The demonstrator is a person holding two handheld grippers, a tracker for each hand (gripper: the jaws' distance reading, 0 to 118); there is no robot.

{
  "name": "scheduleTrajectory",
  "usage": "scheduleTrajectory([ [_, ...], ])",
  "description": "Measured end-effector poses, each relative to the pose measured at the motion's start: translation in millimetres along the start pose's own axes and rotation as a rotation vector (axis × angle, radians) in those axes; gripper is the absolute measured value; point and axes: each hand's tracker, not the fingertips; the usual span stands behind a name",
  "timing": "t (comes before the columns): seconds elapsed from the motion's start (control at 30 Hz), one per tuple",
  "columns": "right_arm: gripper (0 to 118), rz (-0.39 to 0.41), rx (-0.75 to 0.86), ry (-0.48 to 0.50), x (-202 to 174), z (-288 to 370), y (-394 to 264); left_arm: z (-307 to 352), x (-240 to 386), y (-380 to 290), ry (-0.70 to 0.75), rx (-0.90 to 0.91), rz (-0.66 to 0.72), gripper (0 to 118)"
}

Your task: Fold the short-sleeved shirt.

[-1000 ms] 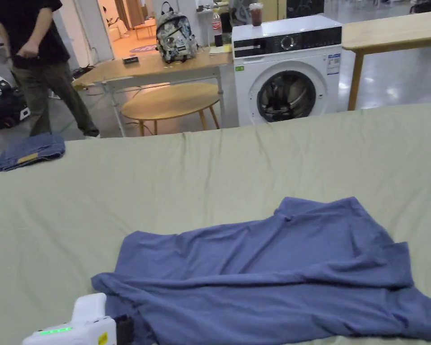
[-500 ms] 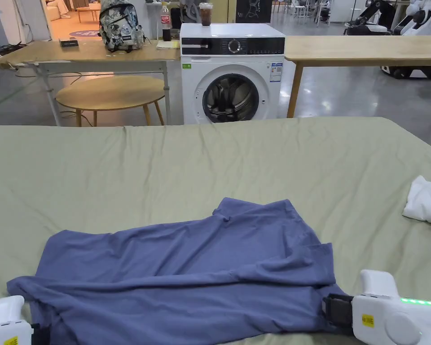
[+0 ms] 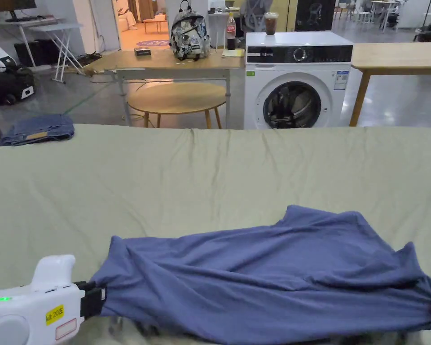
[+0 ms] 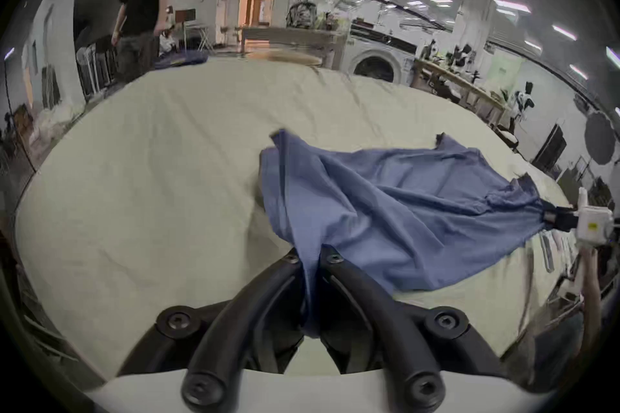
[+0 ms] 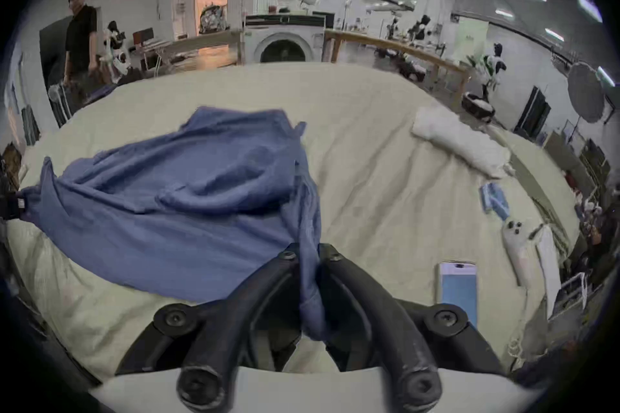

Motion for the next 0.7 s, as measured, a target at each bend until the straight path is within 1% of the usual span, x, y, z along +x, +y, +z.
scheduleTrajectory([
  [0.07, 6, -0.002, 0.005, -0.012, 12.0, 15.4, -19.2, 24.2, -2.8, -18.1, -0.010, 0.011, 0.002, 0],
  [0.17, 6, -0.065, -0.036, 0.004, 31.6, 43.2, -61.2, 51.4, -15.5, -56.7, -0.011, -0.029, 0.015, 0],
  [0.3, 6, -0.105, -0.089, 0.007, 41.2, 59.6, -108.9, 61.3, -28.3, -110.1, -0.008, -0.107, 0.064, 0],
  [0.37, 7, -0.121, -0.087, 0.017, 41.8, 54.8, -126.8, 61.5, -23.7, -130.2, -0.043, -0.100, 0.071, 1],
  [0.4, 16, -0.135, -0.100, 0.031, 41.7, 49.9, -133.2, 58.6, -27.1, -137.4, -0.034, -0.087, 0.129, 11],
  [0.43, 31, -0.140, -0.113, 0.027, 42.2, 47.7, -133.8, 57.0, -33.5, -145.1, -0.057, -0.079, 0.169, 26],
  [0.47, 48, -0.143, -0.114, 0.023, 43.3, 47.8, -137.8, 58.6, -38.0, -152.3, -0.078, -0.020, 0.177, 50],
  [0.5, 59, -0.160, -0.095, 0.018, 46.3, 51.6, -140.7, 62.8, -39.6, -152.4, -0.076, 0.008, 0.194, 82],
  [0.53, 59, -0.203, -0.056, 0.012, 49.9, 58.6, -140.3, 70.2, -40.5, -149.5, -0.088, 0.046, 0.196, 85],
  [0.6, 59, -0.242, 0.051, 0.054, 57.2, 80.4, -133.4, 100.6, -35.4, -137.0, -0.112, 0.178, 0.194, 85],
  [0.63, 59, -0.223, 0.134, 0.051, 55.5, 94.8, -127.8, 112.4, -30.5, -129.1, -0.116, 0.226, 0.178, 85],
  [0.7, 59, -0.172, 0.263, 0.024, 47.7, 123.2, -114.4, 134.9, -12.8, -116.5, -0.016, 0.309, 0.097, 85],
])
